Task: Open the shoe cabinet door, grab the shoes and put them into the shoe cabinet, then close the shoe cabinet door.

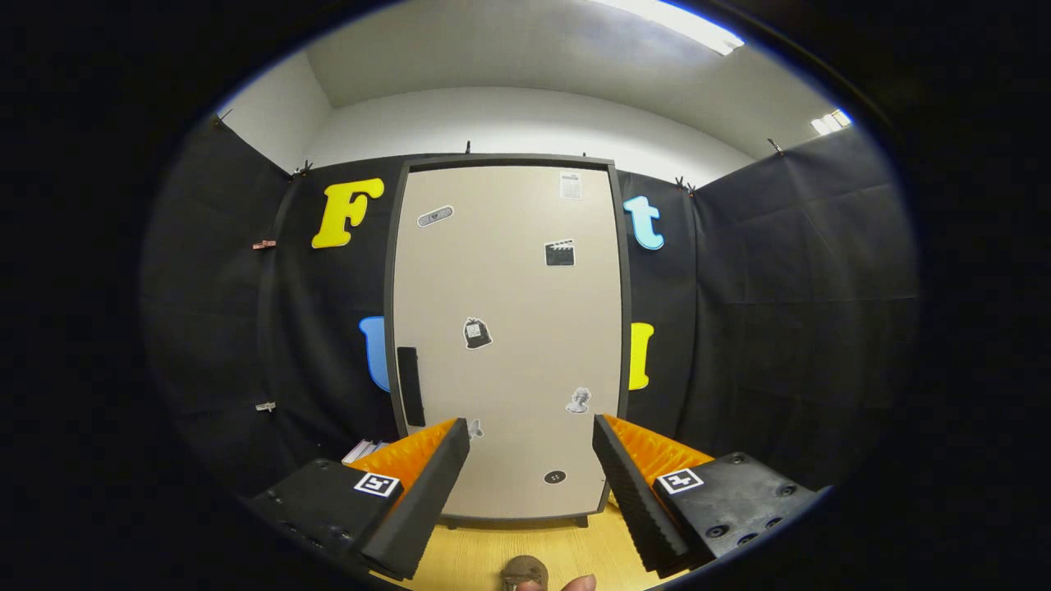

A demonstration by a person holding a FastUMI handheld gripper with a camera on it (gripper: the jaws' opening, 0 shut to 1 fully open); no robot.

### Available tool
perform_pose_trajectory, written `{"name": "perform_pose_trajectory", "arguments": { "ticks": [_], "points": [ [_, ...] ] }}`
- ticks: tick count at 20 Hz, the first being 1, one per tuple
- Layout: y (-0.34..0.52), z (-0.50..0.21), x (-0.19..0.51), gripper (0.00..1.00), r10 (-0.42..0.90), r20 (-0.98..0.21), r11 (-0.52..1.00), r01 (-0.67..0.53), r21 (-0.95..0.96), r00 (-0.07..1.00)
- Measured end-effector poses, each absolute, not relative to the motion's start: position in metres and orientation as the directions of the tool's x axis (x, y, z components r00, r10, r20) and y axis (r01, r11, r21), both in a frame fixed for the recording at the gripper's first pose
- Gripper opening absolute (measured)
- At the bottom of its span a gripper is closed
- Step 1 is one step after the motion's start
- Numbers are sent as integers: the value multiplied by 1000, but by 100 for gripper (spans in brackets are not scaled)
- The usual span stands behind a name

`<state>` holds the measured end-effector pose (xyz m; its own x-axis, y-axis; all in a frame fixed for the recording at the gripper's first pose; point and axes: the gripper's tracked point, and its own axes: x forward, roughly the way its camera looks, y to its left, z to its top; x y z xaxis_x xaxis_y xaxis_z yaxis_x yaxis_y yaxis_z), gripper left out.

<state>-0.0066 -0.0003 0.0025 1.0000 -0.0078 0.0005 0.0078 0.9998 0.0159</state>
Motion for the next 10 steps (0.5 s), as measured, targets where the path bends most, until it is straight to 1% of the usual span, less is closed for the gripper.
{"name": "perform_pose_trajectory", "arguments": {
  "ticks": [10],
  "points": [
    [5, 2, -6, 98, -4, -3, 1000, 4, 9, 1000]
  ]
}}
